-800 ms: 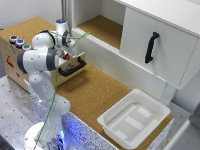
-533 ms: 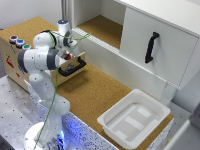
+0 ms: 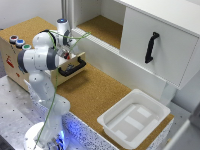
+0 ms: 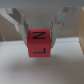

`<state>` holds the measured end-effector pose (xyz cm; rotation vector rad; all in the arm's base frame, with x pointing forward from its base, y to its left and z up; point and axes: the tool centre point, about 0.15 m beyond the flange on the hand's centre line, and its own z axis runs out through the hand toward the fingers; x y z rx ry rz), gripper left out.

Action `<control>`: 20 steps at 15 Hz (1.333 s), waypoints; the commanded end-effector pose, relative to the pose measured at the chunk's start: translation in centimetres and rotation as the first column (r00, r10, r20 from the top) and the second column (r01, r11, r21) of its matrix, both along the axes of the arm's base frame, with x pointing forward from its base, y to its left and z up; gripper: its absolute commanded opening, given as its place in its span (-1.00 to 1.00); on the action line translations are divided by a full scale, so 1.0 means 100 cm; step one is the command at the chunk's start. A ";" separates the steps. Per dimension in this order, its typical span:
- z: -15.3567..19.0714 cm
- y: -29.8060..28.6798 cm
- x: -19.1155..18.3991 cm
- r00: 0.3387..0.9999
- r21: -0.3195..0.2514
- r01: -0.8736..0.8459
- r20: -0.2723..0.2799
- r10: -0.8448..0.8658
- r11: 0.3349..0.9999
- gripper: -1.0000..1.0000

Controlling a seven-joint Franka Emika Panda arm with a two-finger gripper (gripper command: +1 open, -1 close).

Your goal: Put the grasped pink block inside the left cabinet

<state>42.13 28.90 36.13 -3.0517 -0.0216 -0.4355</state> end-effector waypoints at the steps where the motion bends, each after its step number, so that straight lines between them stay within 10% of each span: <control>1: 0.049 -0.005 0.040 0.996 -0.049 -0.022 0.084 0.026 0.999 -1.00; 9: 0.143 -0.011 0.171 0.962 -0.087 -0.054 0.262 0.075 0.995 -1.00; 20: 0.128 0.021 0.272 0.967 -0.121 -0.071 0.237 0.098 0.990 -1.00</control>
